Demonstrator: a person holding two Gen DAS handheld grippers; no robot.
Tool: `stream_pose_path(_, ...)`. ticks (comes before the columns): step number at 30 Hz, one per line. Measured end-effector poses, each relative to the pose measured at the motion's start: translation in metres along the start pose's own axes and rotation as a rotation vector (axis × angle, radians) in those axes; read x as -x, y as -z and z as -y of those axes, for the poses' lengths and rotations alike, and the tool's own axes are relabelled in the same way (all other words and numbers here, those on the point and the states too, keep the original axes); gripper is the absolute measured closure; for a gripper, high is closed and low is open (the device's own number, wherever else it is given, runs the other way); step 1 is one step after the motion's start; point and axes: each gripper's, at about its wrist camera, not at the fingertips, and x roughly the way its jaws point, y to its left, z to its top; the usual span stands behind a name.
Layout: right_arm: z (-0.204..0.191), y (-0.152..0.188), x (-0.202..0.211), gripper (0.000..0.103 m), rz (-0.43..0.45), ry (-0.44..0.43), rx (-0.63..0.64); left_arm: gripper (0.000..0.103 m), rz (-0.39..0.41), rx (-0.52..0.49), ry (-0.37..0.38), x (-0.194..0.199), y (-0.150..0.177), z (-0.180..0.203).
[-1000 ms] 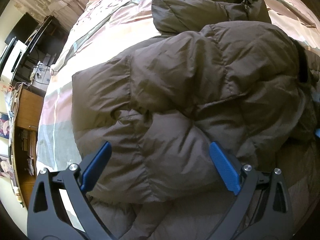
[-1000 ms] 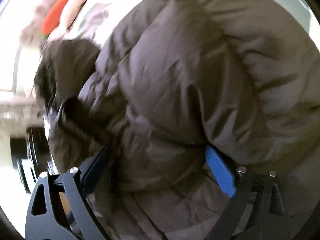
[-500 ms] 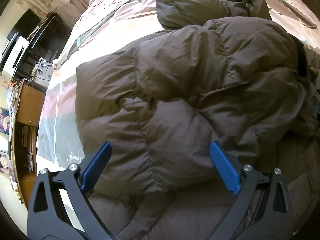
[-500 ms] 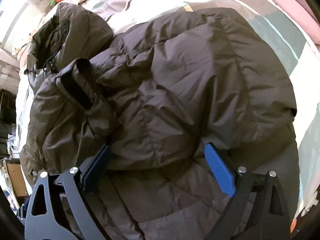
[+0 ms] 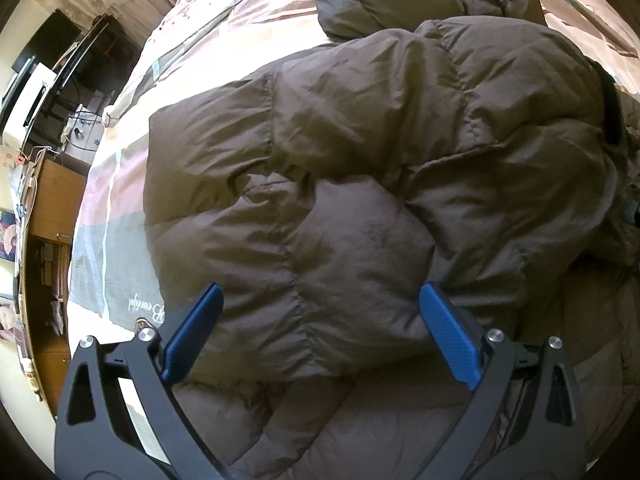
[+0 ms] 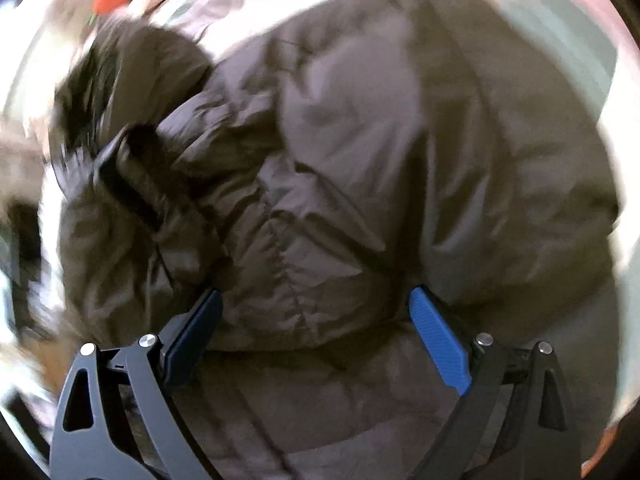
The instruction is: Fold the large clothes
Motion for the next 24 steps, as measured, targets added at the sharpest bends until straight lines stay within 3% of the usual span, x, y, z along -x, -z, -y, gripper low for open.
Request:
stream_pose_path(5, 0.032, -0.019, -0.005, 0.009, -0.006, -0.137, -0.225, 0.003, -0.004, 0.003, 0.002, -0.003, -0.003, -0.004)
stream_pose_path(6, 0.035, -0.021, -0.005, 0.014, 0.0, -0.15, -0.248, 0.003, -0.004, 0.002, 0.002, -0.003, -0.003, -0.004)
stream_pose_path(9, 0.042, -0.025, -0.002, 0.067, 0.041, -0.117, -0.3, 0.003, -0.003, 0.0, 0.0, -0.003, -0.003, -0.005)
stream_pose_path(10, 0.042, -0.025, -0.001, 0.08, 0.053, -0.126, -0.288, 0.003, -0.004, 0.0, 0.0, -0.003, -0.003, -0.005)
stream_pose_path(12, 0.04, -0.025, 0.003, 0.091, 0.065, -0.127, -0.256, 0.003, -0.007, 0.0, 0.001, -0.004, -0.002, -0.006)
stream_pose_path(20, 0.049, 0.008, 0.027, 0.099, 0.08, 0.051, -0.105, 0.003, -0.021, 0.001, 0.003, -0.008, 0.002, -0.009)
stream_pose_path(24, 0.049, 0.013, 0.021, 0.094, 0.041, 0.037, -0.01, 0.003, -0.038, 0.006, 0.009, -0.013, 0.005, -0.014)
